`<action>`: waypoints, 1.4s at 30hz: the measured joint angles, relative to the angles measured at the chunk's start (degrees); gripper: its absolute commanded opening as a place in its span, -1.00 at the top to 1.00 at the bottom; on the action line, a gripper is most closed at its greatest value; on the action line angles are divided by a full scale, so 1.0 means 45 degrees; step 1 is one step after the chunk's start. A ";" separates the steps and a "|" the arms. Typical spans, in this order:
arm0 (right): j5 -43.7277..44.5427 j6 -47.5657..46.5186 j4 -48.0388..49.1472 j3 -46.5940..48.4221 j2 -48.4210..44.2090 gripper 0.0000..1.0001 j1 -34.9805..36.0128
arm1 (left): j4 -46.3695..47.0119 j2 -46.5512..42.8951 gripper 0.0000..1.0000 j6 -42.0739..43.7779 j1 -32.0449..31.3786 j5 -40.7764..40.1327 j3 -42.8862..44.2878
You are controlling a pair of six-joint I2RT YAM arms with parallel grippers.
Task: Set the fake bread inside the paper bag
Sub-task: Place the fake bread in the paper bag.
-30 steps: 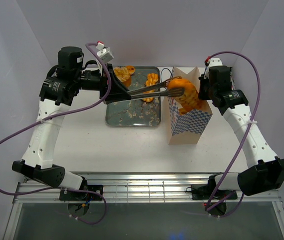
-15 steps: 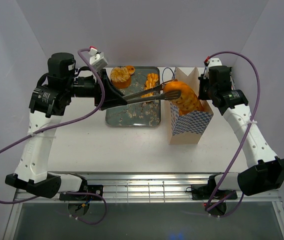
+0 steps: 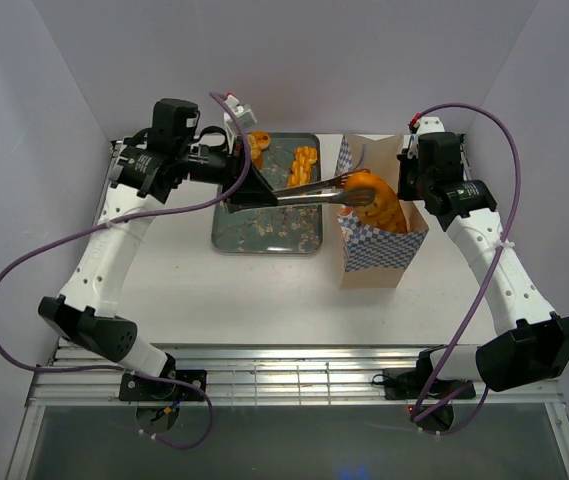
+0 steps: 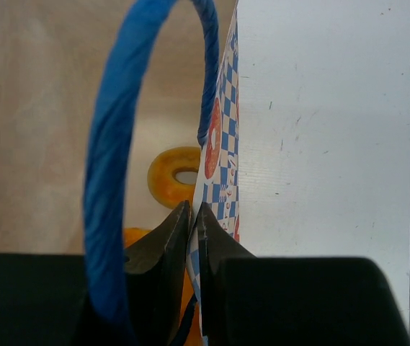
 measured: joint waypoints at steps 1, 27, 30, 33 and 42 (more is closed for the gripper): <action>0.0000 0.0005 0.0005 -0.0010 0.0000 0.70 0.0000 | 0.0010 0.0330 1.00 0.0010 -0.0107 -0.0097 0.0000; -0.0248 0.0204 0.0597 -0.0165 0.0000 0.70 0.0015 | 0.1962 0.0437 0.29 -0.1821 -0.0471 -0.3050 0.0631; -0.0238 0.0204 0.0573 -0.0165 0.0000 0.70 0.0010 | 0.1855 0.0495 0.24 -0.1783 -0.0714 -0.3133 0.0806; -0.0151 0.0199 0.0471 -0.0165 0.0000 0.70 0.0010 | 0.1734 0.0709 0.24 -0.1710 -0.1146 -0.3283 0.1005; 0.0010 0.0194 0.0340 -0.0165 0.0000 0.70 -0.0010 | 0.1049 0.1729 0.49 -0.1438 -0.2040 -0.4099 0.1681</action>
